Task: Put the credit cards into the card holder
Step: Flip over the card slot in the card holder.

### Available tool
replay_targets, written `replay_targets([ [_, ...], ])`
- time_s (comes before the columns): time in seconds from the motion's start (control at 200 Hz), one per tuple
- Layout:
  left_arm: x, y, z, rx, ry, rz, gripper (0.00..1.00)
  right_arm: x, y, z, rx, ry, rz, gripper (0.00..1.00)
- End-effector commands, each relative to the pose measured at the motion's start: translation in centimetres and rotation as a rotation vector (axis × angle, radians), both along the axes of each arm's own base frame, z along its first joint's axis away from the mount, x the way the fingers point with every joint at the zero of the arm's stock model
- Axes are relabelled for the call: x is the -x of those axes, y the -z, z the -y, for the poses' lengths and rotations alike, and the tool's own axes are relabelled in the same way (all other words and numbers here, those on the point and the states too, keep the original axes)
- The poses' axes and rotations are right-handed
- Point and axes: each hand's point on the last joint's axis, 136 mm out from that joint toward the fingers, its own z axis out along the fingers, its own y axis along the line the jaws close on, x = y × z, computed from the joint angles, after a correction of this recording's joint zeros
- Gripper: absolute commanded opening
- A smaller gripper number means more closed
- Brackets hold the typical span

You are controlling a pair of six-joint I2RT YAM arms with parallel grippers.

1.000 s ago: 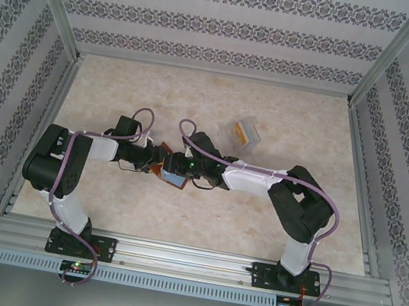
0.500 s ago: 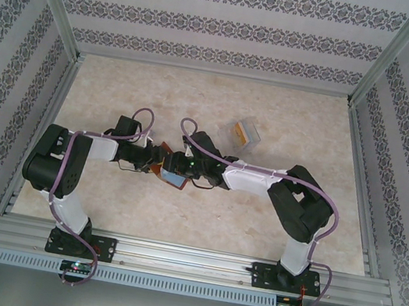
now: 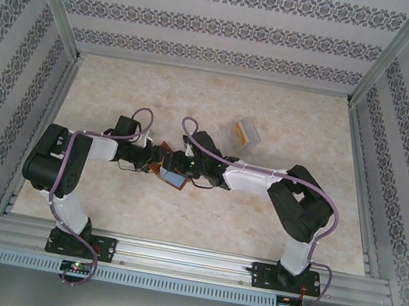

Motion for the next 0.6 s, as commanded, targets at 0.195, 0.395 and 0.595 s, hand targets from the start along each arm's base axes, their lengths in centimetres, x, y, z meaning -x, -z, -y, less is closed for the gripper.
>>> replay_targets([
  [0.195, -0.35, 2.94, -1.37, -0.094, -0.037, -0.004, 0.42, -1.35, -2.57, -0.87, -0.099, 0.012, 0.073, 0.53],
  [0.395, -0.32, 2.96, -1.41, -0.093, -0.038, -0.006, 0.42, -1.41, -2.92, -1.09, -0.127, 0.015, 0.068, 0.55],
  [0.595, -0.33, 2.98, -1.47, -0.093, -0.041, -0.008, 0.42, -1.43, -3.25, -1.07, -0.152, 0.018, 0.07, 0.55],
])
